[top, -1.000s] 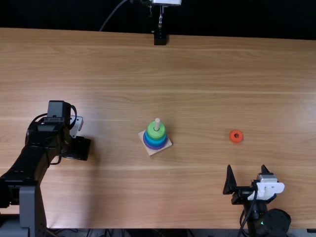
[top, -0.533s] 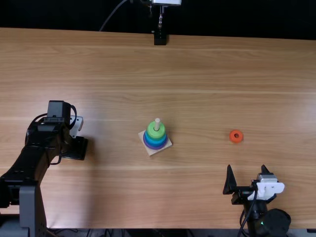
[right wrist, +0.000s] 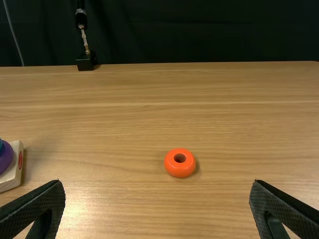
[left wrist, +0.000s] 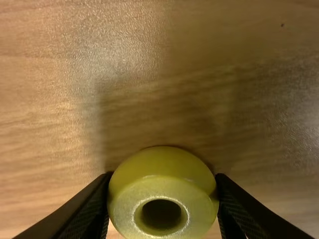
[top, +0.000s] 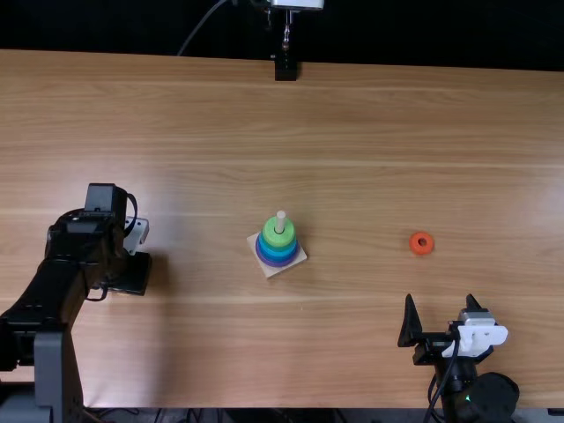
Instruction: Build the Hanoi tower: stack the rings onto the peg from bottom to top in this color order: purple, dark blue, light blue, dark green, light green, yellow, orange.
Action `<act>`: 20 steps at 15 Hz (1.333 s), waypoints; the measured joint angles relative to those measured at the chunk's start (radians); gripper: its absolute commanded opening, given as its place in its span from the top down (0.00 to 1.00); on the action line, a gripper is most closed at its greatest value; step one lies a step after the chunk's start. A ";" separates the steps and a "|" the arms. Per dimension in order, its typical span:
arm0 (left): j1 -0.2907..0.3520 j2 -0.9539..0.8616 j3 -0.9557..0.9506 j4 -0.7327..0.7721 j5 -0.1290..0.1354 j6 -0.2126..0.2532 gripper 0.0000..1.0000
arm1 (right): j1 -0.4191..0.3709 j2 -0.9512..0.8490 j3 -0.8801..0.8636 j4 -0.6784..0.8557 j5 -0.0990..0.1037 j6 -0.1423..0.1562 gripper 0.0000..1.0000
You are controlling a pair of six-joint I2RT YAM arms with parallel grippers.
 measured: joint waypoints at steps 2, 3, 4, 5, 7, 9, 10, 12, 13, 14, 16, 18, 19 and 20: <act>-0.009 -0.007 0.083 -0.090 0.000 0.000 0.81 | 0.000 0.000 0.000 0.001 0.000 0.000 0.00; -0.031 -0.014 0.126 -0.174 0.000 0.000 0.79 | 0.000 0.000 0.000 0.001 0.000 0.000 0.00; -0.063 -0.022 0.175 -0.281 0.000 0.000 0.79 | 0.000 0.000 0.000 0.001 0.000 0.000 0.00; -0.084 -0.024 0.217 -0.356 0.002 0.000 0.79 | 0.000 0.000 0.000 0.000 0.000 0.000 0.00; -0.129 -0.026 0.311 -0.448 0.003 -0.001 0.79 | 0.000 0.000 0.000 0.000 0.000 0.000 0.00; -0.182 -0.030 0.378 -0.448 0.003 -0.003 0.79 | 0.000 0.000 0.000 0.000 0.000 0.000 0.00; -0.213 -0.036 0.414 -0.450 0.013 -0.008 0.79 | 0.000 0.000 0.000 0.001 0.000 0.000 0.00; -0.267 -0.047 0.485 -0.457 0.049 -0.039 0.79 | 0.000 0.000 0.000 0.000 0.000 0.000 0.00; -0.293 -0.047 0.528 -0.457 0.061 -0.064 0.79 | 0.000 0.000 0.000 0.001 0.000 0.000 0.00; -0.314 -0.047 0.557 -0.463 0.070 -0.083 0.79 | 0.000 0.000 0.000 0.000 0.000 0.000 0.00; -0.362 -0.045 0.616 -0.484 0.079 -0.132 0.79 | 0.000 0.000 0.000 0.001 0.000 0.000 0.00; -0.403 -0.024 0.690 -0.517 0.082 -0.183 0.79 | 0.000 0.000 0.000 0.000 0.000 0.000 0.00; -0.420 -0.007 0.724 -0.536 0.082 -0.201 0.79 | 0.000 0.000 0.000 0.001 0.000 0.000 0.00; -0.440 0.022 0.772 -0.565 0.083 -0.220 0.79 | 0.000 0.000 0.000 0.000 0.000 0.000 0.00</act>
